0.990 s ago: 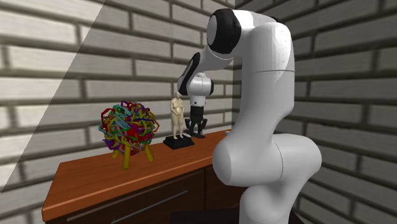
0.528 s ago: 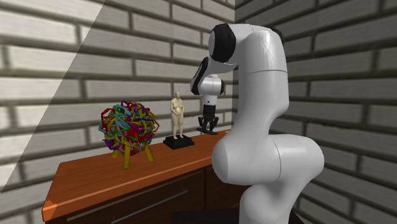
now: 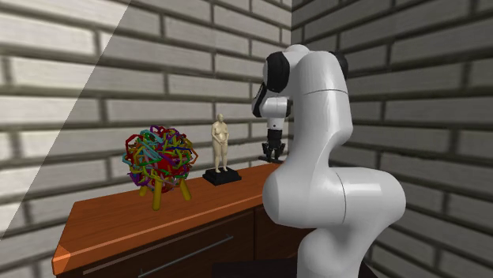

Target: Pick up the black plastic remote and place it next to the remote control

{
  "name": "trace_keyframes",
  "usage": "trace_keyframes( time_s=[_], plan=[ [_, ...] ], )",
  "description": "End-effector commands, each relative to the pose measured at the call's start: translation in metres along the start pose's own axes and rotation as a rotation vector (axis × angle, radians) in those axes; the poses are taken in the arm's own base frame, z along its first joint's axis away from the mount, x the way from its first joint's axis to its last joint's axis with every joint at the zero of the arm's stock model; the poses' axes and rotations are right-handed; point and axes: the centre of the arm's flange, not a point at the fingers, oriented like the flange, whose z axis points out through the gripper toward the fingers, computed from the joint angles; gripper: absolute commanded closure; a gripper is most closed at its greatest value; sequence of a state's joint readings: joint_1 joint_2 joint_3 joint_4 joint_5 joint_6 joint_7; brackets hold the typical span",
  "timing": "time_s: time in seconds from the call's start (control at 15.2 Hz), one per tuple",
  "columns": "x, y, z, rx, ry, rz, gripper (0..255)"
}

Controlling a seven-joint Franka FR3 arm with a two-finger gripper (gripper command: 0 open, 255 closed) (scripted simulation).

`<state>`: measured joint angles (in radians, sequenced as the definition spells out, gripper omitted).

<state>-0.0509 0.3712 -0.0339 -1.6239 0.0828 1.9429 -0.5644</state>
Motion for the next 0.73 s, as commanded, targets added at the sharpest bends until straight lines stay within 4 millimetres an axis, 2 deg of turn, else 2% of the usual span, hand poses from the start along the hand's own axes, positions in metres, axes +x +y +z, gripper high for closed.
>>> trace_keyframes(
  time_s=[0.0,0.07,0.66],
  plan=[
    [0.005,0.027,-0.005,0.000,0.000,-0.001,255],
    [0.006,0.034,-0.005,0.000,0.000,-0.001,255],
    [0.006,0.038,0.042,0.000,0.000,-0.001,255]
  ],
)
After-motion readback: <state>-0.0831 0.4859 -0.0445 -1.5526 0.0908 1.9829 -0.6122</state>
